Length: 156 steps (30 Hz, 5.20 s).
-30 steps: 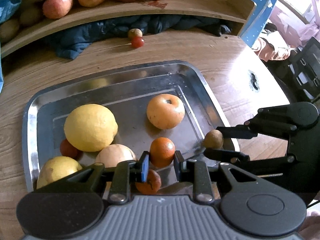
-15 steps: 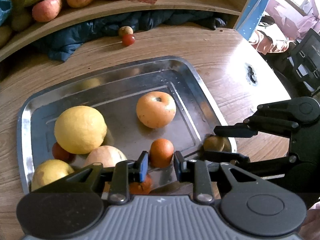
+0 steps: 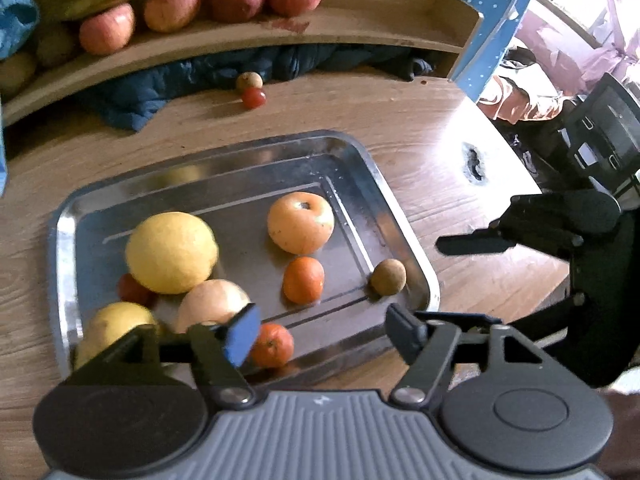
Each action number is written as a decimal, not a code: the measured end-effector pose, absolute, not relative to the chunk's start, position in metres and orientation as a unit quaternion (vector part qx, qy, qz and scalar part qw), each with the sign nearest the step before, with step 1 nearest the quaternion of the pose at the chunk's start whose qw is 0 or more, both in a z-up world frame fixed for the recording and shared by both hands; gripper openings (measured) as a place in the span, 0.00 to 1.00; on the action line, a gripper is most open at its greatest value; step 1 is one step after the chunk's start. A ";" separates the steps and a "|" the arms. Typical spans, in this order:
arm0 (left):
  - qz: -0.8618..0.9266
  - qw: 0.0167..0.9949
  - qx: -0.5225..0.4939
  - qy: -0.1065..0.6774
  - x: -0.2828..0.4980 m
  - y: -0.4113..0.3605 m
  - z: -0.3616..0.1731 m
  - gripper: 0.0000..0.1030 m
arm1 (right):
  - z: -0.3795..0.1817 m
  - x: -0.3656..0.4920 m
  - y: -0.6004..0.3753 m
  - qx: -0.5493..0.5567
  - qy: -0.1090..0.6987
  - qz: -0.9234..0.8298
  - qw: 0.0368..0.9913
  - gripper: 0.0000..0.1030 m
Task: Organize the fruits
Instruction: 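Open the right tool to drop the brown fruit while the left tool releases the tangerine, then move both open tools from the tray toward the cherry tomato and small fruit under the shelf, then grasp the cherry tomato with the right tool while the left tool grasps the small brown fruit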
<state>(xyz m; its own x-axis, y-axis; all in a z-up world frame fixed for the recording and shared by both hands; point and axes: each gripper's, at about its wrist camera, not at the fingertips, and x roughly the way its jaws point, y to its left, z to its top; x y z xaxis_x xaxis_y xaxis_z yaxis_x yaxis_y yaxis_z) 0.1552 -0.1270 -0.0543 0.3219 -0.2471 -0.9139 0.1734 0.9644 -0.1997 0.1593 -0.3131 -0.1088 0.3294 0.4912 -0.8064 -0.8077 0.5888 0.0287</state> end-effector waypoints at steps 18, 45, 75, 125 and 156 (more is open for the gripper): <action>-0.070 0.807 0.005 0.587 0.121 -0.069 -0.036 1.00 | -0.110 0.171 -0.328 -0.195 0.461 0.410 0.763 0.94; -0.098 0.811 0.108 0.566 0.195 -0.053 -0.028 1.00 | -0.092 0.232 -0.296 -0.183 0.445 0.372 0.794 0.99; -0.066 0.839 0.057 0.536 0.327 -0.079 -0.067 1.00 | -0.102 0.313 -0.271 -0.143 0.442 0.226 0.856 0.99; -0.074 0.802 -0.128 0.578 0.410 -0.093 -0.121 0.59 | -0.152 0.357 -0.212 -0.083 0.436 0.301 0.844 0.57; -0.074 0.797 -0.136 0.584 0.421 -0.097 -0.128 0.30 | -0.154 0.360 -0.201 -0.102 0.420 0.306 0.848 0.38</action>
